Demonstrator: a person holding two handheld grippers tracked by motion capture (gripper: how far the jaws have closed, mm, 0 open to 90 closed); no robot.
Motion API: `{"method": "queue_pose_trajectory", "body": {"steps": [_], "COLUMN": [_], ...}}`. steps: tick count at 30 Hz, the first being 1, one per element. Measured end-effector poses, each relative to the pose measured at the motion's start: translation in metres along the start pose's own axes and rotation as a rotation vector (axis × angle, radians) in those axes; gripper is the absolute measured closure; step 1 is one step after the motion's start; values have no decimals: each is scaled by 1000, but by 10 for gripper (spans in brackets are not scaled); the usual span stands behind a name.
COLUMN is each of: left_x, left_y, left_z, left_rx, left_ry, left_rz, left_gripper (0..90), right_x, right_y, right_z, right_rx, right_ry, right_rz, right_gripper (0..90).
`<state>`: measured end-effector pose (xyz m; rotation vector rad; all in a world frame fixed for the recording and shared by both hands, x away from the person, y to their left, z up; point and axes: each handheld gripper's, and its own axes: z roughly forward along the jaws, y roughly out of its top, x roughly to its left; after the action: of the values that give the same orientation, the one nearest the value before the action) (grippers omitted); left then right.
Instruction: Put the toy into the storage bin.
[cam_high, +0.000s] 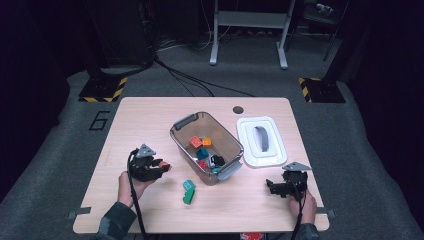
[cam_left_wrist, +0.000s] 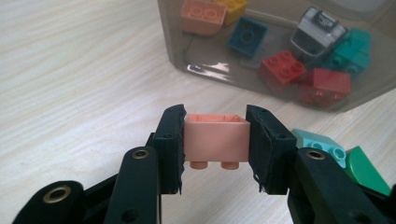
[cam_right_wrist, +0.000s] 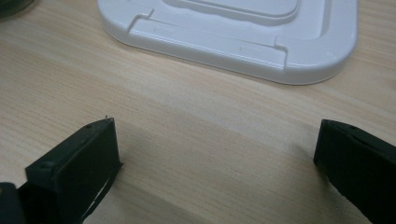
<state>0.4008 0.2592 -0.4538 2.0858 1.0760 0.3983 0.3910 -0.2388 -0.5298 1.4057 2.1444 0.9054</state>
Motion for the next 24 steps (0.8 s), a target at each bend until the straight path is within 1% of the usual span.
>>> {"method": "queue_pose_trajectory", "body": {"steps": [4, 6, 7, 8, 10, 15, 17, 18, 19, 22, 24], "left_x": [3, 4, 5, 5, 7, 11, 12, 13, 13, 14, 15], "left_y": [8, 12, 14, 15, 19, 32, 37, 39, 42, 50, 55], "left_z": [-6, -8, -9, -11, -14, -21, -23, -24, -25, -28, -30], "left_rx": [-11, -13, -18, -18, -20, -27, -34, -33, -38, -46, -44], "left_ry": [8, 7, 3, 10, 9, 38, 40, 43, 46, 58, 66], "left_rz": [-1, -3, -10, -4, -8, 3, 0, 9, 11, 15, 26], "left_gripper": [591, 591, 591, 591, 591, 592, 592, 592, 591, 591, 591], "right_x": [0, 0, 0, 0, 0, 0, 0, -1, 0, -1, -1], "right_y": [0, 0, 0, 0, 0, 0, 0, 0, 0, 0, 0], "right_z": [0, 0, 0, 0, 0, 0, 0, 0, 0, 0, 0], "right_rx": [0, 0, 0, 0, 0, 0, 0, -3, 0, -2, -2], "right_ry": [0, 0, 0, 0, 0, 1, 0, 1, 1, 1, 1], "right_rz": [0, 0, 0, 0, 0, -1, 1, -7, -2, -5, -6], "right_gripper": [0, 0, 0, 0, 0, 0, 0, 0, 0, 0, 0]}}
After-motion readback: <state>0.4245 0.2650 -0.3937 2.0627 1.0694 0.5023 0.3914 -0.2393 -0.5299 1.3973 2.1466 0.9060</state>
